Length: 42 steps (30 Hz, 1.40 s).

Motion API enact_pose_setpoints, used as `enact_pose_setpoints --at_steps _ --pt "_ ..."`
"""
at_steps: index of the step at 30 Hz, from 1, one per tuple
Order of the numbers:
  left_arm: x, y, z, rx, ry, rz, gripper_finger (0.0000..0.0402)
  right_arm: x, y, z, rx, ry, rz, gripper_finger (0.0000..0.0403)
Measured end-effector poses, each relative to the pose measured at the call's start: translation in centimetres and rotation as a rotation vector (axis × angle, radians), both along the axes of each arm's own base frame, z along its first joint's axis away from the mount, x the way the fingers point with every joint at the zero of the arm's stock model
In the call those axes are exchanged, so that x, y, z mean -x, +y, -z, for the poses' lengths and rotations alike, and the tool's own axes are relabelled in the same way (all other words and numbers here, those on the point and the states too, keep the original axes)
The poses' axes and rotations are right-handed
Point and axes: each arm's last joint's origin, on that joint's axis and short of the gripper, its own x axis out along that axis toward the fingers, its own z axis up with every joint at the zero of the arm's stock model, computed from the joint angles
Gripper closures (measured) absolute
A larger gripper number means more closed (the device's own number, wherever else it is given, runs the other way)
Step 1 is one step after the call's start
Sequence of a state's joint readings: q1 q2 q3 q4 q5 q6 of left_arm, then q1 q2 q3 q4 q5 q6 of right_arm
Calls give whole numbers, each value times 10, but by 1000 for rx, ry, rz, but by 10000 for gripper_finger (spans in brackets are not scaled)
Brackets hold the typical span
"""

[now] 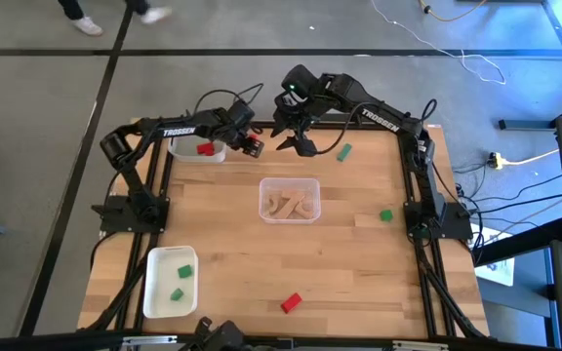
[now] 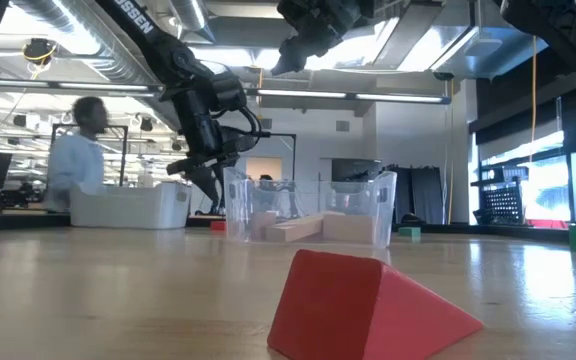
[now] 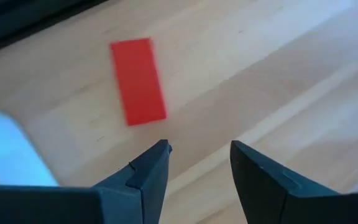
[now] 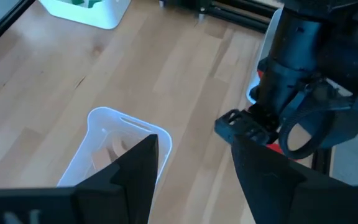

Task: Sort & place blocks by color
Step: Put the red block into the gray bin

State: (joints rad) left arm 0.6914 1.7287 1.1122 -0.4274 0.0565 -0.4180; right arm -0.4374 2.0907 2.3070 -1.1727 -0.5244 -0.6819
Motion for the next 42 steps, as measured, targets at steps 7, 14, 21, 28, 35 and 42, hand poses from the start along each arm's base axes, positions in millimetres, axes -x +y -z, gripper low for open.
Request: enact_pose_setpoints --at_steps 7,14,21,28,35,42 --pt "-1 8 -2 -28 -57 -30 239 0 0 0 3 -5 0 198" --pt "-3 11 9 26 -73 -7 217 0 0 0 3 -6 0 198" --pt "-2 16 8 -29 -58 16 152 0 0 0 3 -6 0 198" --pt "-2 16 8 -179 69 59 117 -1 0 -1 4 -8 0 199" --pt "-6 11 8 -253 136 70 116 -1 0 -1 5 -9 0 199" --pt "-13 18 19 -244 180 79 116 -1 0 -1 5 -11 0 199"
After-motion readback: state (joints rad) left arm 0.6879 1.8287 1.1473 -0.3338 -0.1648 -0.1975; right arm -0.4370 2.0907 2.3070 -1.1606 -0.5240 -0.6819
